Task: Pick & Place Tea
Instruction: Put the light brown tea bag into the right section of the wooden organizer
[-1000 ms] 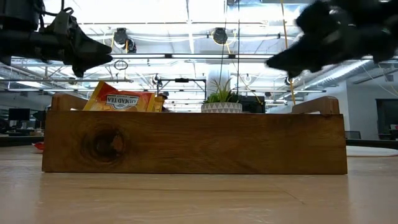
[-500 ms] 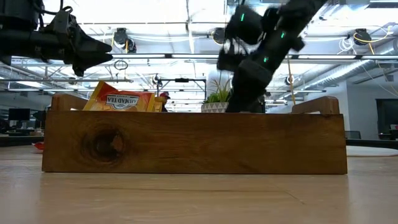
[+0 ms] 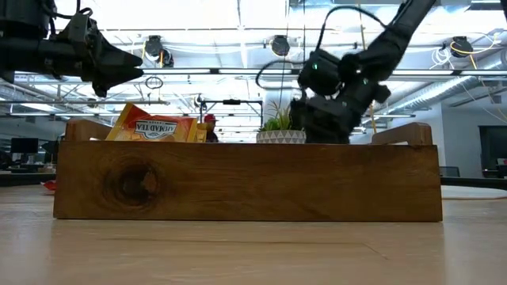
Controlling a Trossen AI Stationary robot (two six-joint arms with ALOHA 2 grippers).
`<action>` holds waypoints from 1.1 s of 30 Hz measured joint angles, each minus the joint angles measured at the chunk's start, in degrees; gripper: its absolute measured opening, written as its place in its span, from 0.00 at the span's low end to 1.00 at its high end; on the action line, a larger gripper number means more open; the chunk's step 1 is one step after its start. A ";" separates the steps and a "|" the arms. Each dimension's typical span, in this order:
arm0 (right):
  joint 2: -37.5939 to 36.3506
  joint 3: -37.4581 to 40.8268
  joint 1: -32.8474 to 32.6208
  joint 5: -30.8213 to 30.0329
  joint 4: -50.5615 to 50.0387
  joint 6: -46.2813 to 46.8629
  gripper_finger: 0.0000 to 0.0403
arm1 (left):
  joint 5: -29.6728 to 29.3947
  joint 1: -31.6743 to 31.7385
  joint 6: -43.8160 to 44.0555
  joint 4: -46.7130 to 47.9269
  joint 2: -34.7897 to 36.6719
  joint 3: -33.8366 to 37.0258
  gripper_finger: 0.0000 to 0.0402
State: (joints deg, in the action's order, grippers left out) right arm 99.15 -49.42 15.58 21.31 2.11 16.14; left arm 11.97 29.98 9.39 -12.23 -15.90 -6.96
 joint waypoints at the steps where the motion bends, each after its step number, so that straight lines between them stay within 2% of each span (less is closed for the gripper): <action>1: 0.83 0.06 -0.25 1.55 1.26 0.65 0.49 | 0.02 0.00 0.02 0.00 0.00 0.00 0.45; 7: 3.97 -0.18 -1.78 3.23 4.95 1.03 0.47 | 0.00 0.00 0.02 0.02 0.00 0.00 0.45; 13: 3.34 -0.01 -2.98 6.59 6.51 2.82 0.47 | 0.00 0.00 0.04 0.00 0.00 0.00 0.45; 16: 3.33 -0.01 -3.55 10.50 8.45 2.98 0.45 | 0.00 -0.04 0.04 0.07 0.02 0.00 0.45; 28: 3.33 -0.03 -7.76 15.18 14.74 4.24 0.39 | 0.00 -0.05 0.06 0.00 0.00 0.00 0.45; 31: 3.33 -0.03 -8.80 13.58 15.69 3.61 0.37 | 0.00 -0.07 0.07 0.00 0.00 0.00 0.45; 33: 3.33 -0.03 -9.01 9.61 16.46 2.79 0.37 | 0.00 -0.06 0.07 0.02 0.00 0.00 0.45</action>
State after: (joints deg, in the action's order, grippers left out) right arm 102.48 -49.45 6.57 30.92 18.57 18.93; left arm 11.97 29.91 9.45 -12.21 -15.90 -6.96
